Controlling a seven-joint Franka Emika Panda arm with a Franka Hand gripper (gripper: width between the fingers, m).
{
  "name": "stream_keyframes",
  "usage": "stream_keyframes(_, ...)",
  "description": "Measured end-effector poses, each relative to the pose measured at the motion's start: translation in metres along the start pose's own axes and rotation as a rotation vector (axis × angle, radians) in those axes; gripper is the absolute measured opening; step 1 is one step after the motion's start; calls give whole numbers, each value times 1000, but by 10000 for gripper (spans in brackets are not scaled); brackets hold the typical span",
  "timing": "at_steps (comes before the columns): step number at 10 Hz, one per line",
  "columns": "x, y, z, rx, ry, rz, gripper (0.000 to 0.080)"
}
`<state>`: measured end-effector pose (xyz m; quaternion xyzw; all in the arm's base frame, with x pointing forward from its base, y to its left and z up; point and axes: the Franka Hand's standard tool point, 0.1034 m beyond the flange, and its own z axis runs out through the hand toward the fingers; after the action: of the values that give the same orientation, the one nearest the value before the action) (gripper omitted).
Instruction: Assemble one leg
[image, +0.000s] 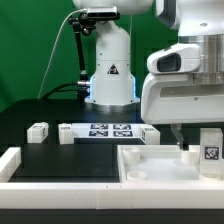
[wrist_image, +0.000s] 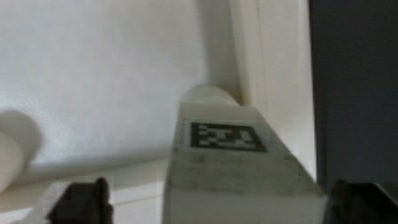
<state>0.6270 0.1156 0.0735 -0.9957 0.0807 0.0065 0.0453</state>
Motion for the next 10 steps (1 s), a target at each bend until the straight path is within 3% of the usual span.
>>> stream_keyframes(1, 0, 0, 0, 0, 0, 0, 489)
stream_keyframes(2, 0, 0, 0, 0, 0, 0, 489)
stream_keyframes(3, 0, 0, 0, 0, 0, 0, 312)
stream_keyframes(6, 0, 0, 0, 0, 0, 31, 290)
stream_keyframes(10, 0, 1, 1, 9, 1, 493, 290)
